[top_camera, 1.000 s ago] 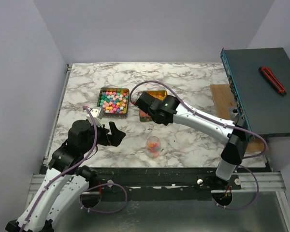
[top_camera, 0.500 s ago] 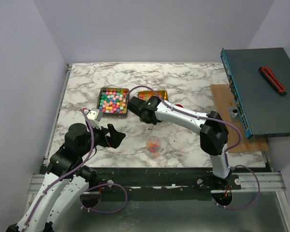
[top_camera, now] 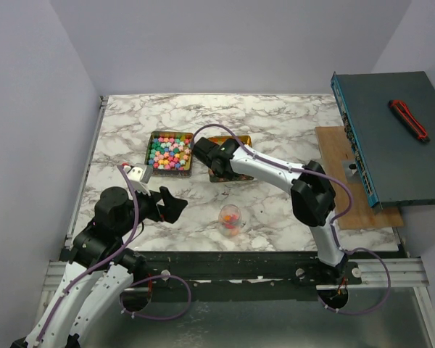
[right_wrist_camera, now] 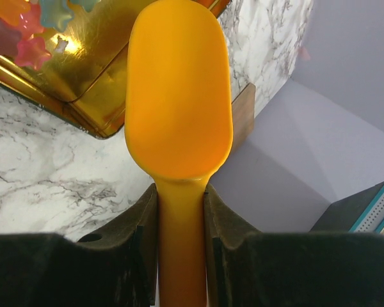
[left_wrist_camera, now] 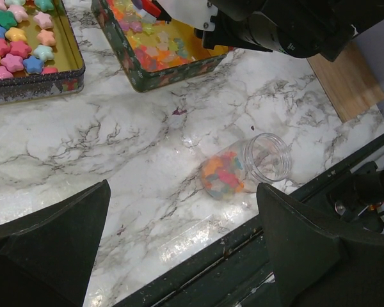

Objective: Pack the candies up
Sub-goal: Scoop the fake candies from the storage box.

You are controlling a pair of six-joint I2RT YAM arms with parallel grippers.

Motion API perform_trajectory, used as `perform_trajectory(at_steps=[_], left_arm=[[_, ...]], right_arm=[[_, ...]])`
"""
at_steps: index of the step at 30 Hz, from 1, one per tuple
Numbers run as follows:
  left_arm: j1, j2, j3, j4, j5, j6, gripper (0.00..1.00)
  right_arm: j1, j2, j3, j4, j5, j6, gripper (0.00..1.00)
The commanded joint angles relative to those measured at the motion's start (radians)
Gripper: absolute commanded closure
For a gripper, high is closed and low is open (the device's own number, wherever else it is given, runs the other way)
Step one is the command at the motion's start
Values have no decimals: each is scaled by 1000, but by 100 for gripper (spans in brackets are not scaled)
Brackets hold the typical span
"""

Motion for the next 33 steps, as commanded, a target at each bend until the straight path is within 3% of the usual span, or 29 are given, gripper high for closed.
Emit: perform_trajectory(at_steps=[1,22,33], left_arm=[[5,-14,-7,9,-17,13,1],[7,-13,-7,8,-31,13,1],[7,-10,-7,5,-42,13,1]], right_arm=[[-14,38,37,48,12,-36,99],[-26,141,69,136,18,-111,99],[-26,152,60,182,-58,-133,99]])
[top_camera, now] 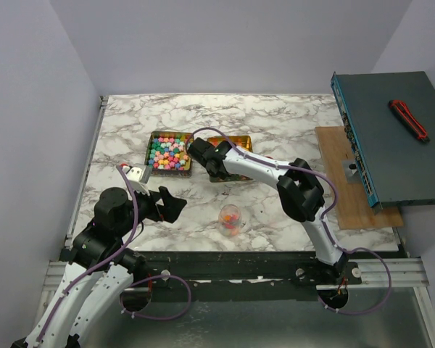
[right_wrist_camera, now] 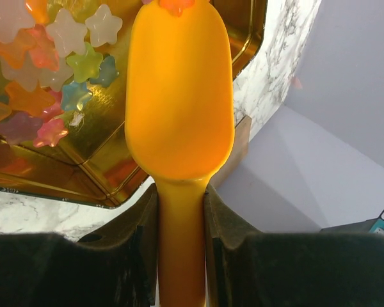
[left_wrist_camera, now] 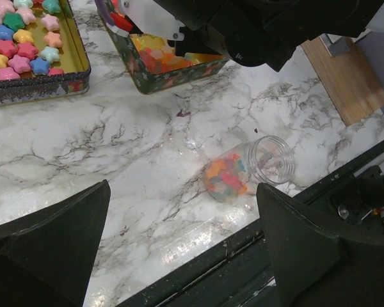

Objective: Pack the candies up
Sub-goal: Scoop the fake candies from the storage box.

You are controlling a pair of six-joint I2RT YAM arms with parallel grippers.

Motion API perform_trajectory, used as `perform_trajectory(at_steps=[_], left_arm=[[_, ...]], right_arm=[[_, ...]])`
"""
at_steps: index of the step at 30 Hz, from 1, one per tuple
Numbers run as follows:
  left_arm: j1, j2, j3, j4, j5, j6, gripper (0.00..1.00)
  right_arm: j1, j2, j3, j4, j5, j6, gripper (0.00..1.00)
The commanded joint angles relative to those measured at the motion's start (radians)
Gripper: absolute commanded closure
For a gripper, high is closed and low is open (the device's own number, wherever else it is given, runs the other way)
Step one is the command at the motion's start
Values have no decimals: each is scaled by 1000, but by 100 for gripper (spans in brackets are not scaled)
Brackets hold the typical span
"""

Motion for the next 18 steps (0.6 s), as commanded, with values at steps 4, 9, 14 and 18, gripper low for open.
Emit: perform_trajectory(at_steps=[4,9,14,18], left_arm=[[7,-1,-4,5,-34,11,1],[7,-1,-6,3,-40,8,1],[7,1,-6,1,-45,5,1],[7,4,-7,1,-50,2,1]], right_arm=[[-5,26,5,58,-96,-24,99],[-8,6,-22,113,-176,-27,99],[-23,-21,-70,181,-244,-24,99],[-37,-31,-99,222,-283,-18,99]])
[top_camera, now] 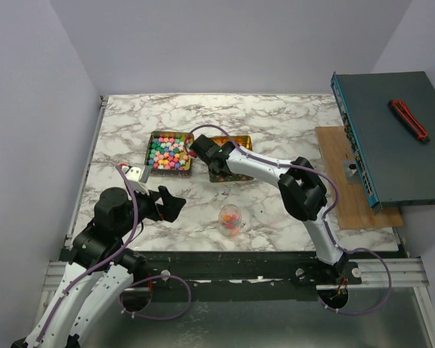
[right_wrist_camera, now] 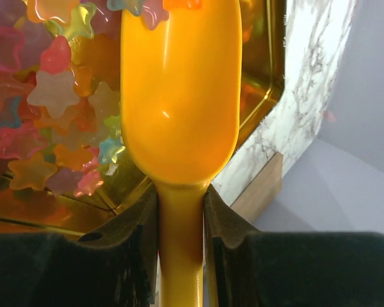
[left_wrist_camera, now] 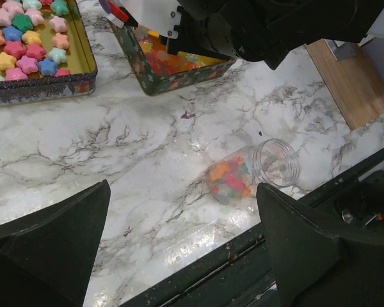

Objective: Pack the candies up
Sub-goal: Scoop the fake candies from the storage box.

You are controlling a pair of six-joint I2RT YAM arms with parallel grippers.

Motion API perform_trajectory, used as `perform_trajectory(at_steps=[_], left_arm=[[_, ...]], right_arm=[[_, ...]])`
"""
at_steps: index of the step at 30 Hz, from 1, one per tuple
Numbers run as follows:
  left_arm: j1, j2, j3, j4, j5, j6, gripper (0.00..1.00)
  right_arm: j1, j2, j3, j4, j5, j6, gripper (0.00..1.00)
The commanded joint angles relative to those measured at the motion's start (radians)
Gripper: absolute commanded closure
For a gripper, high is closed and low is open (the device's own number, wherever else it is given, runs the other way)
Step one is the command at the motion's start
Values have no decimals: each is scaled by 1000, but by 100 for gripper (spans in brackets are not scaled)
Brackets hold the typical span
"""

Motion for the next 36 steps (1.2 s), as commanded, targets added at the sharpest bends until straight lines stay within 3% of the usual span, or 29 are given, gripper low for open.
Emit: perform_trajectory(at_steps=[1,22,36], left_arm=[[7,6,-7,2,-31,3,1],[7,27,-7,0,-43,-5,1],[7,44,-6,3,-46,-5,1]], right_arm=[[-18,-20,-51,58,-156,-9,99],[-104,-103,-146,268,-425,90,99],[-198,-257,-388,491,-603,224,99]])
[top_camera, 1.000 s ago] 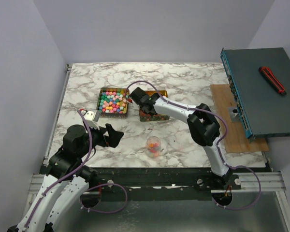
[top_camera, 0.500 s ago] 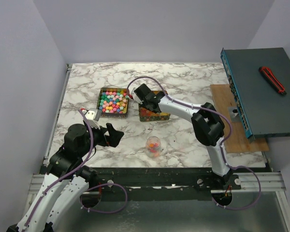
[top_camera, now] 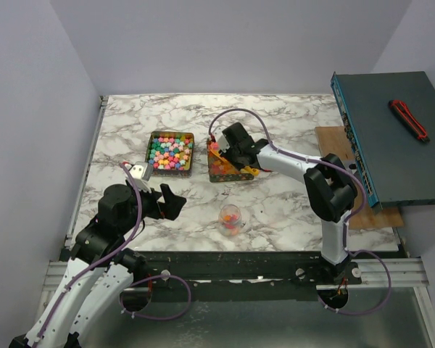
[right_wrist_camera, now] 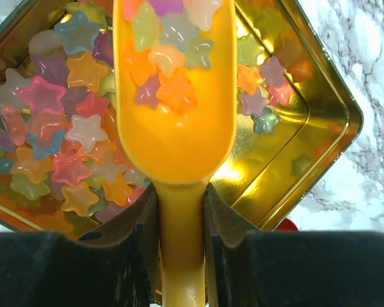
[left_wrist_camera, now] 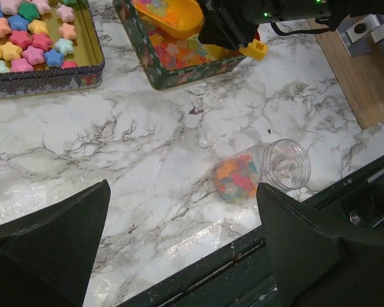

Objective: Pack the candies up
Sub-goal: Scoop the fake candies from the storage box, then place the fake candies in the packing bottle.

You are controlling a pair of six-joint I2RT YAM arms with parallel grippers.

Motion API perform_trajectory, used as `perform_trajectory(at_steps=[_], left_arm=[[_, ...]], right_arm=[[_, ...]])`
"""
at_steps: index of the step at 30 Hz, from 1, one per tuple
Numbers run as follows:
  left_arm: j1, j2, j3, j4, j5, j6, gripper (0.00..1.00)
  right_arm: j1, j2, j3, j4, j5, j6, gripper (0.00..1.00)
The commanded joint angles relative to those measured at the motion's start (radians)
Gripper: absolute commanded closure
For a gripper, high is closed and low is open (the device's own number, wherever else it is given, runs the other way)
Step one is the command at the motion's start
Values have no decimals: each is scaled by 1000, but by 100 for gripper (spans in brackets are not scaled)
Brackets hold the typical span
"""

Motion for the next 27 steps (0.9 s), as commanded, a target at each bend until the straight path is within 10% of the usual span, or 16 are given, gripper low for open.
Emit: perform_trajectory(at_steps=[1,27], left_arm=[[7,9,-4,4,-24,-4,1],[7,19,-7,10,-31,-3,1]], right_arm=[[-20,-60,-70,99,-81,57,99],[-41,-456,-379,192,-135,90,99]])
